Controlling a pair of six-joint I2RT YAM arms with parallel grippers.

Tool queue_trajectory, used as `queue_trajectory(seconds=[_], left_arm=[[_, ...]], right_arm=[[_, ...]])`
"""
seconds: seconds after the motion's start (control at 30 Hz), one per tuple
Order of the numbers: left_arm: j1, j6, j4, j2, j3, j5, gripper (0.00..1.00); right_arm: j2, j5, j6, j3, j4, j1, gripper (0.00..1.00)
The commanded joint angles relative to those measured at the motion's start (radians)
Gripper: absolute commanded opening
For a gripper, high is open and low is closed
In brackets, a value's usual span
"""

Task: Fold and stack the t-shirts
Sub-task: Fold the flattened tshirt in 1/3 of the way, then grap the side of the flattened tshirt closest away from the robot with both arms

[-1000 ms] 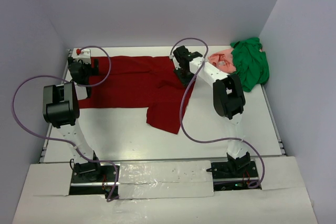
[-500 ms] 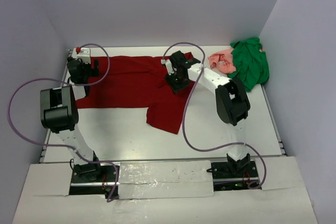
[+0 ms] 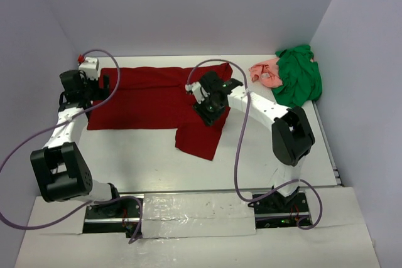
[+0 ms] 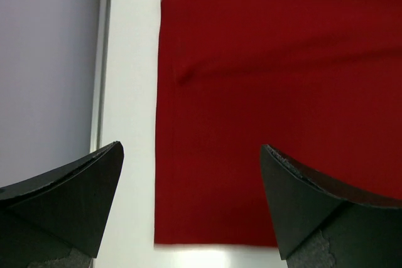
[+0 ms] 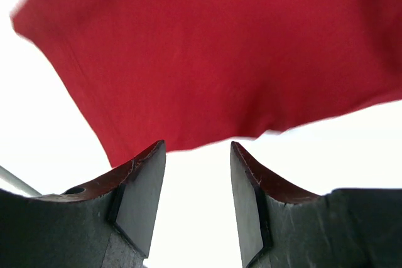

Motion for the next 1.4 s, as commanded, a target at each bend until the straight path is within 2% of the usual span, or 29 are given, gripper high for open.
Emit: queue_trajectory(seconds=[0.0, 0.13, 0.27, 0.4, 0.57, 0.73, 1.0, 1.37], left_arm=[[0.067, 0.058, -0.233, -0.057, -0.05, 0.004, 0.99], [0.154, 0.101, -0.293, -0.077, -0.109, 0.032, 0.99], [0.234, 0.101, -0.219, -0.084, -0.156, 0.035, 0.99], [0.277, 0.079, -0.226, -0.018, -0.133, 0.042, 0.99], [0.289, 0.062, -0.194, 0.022, -0.138, 0.082, 0.99], [0.294, 0.052, -0.25, 0.09, -0.095, 0.134, 0.99], [0.302, 0.015, -0.215, 0.156, -0.078, 0.114, 0.99], [0.311, 0.009, -0.129, 0.232, -0.095, 0.111, 0.99]], right_arm=[[-0.061, 0.064, -0.012, -0.058, -0.045, 0.015, 0.53], [-0.092, 0.076, -0.029, -0.111, -0.011, 0.006, 0.53], [-0.098, 0.075, -0.043, -0.147, 0.001, -0.005, 0.53], [-0.109, 0.063, -0.06, -0.177, 0.011, -0.034, 0.53], [-0.121, 0.012, -0.083, -0.223, 0.027, -0.083, 0.53], [-0.124, -0.051, -0.111, -0.256, 0.052, -0.129, 0.53], [-0.143, -0.135, -0.129, -0.273, 0.064, -0.176, 0.53], [-0.146, -0.167, -0.132, -0.261, 0.044, -0.212, 0.52]])
